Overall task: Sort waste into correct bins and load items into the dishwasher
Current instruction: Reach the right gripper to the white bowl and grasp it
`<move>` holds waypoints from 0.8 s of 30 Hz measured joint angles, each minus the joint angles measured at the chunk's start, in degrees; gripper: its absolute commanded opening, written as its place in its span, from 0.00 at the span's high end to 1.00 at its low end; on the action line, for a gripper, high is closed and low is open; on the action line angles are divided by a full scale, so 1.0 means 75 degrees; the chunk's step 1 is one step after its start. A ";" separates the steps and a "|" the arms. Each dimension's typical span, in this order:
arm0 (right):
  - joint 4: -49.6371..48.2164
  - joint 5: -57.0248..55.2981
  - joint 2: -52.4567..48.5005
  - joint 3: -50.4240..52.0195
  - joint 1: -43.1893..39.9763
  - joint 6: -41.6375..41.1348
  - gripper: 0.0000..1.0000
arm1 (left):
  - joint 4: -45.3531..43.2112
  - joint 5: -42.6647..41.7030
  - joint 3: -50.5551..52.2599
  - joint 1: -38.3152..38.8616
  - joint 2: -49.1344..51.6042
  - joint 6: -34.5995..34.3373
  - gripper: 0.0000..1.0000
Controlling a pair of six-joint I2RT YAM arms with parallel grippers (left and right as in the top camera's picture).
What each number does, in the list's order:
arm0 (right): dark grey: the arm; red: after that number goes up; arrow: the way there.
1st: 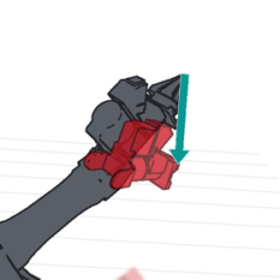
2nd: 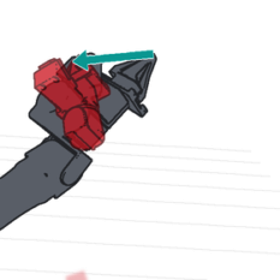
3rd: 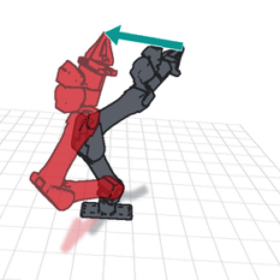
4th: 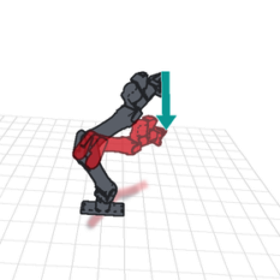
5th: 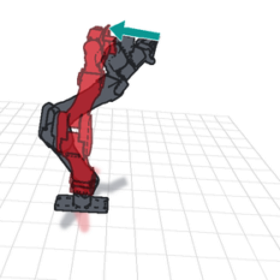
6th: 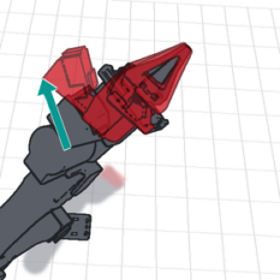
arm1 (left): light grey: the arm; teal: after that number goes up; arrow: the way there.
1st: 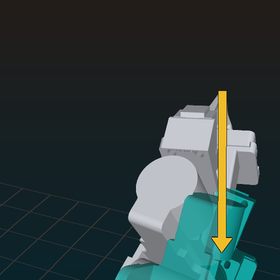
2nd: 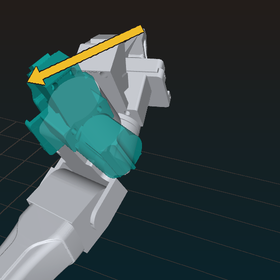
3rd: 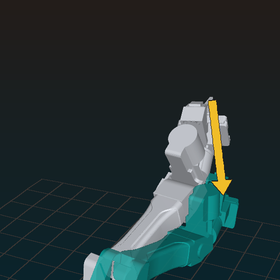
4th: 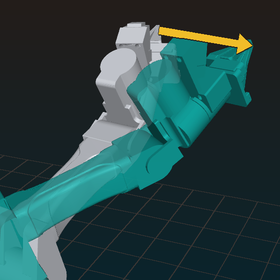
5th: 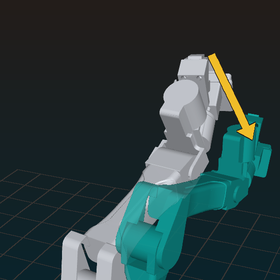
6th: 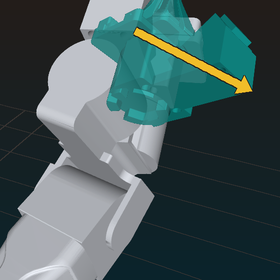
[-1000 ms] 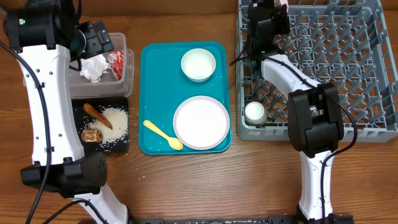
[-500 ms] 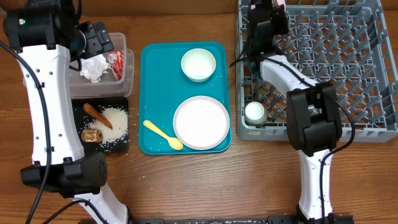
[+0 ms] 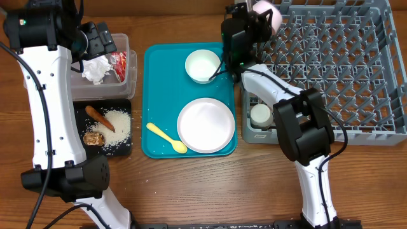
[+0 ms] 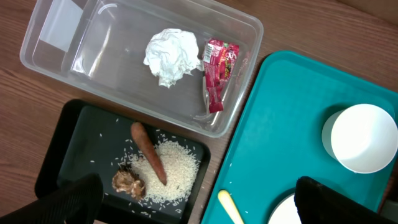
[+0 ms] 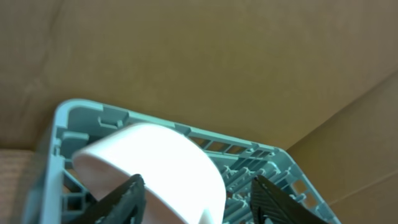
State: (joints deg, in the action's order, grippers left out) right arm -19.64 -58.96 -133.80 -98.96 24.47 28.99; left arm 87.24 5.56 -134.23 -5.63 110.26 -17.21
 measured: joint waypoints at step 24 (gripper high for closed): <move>0.1641 0.0055 0.0376 -0.0003 0.1212 -0.0924 0.26 | 0.0000 0.0000 0.0000 0.0000 0.0000 0.0000 0.00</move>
State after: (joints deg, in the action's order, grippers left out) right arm -7.33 -58.54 -130.98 -98.98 33.56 22.06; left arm 87.24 5.56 -134.23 -5.63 110.26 -17.21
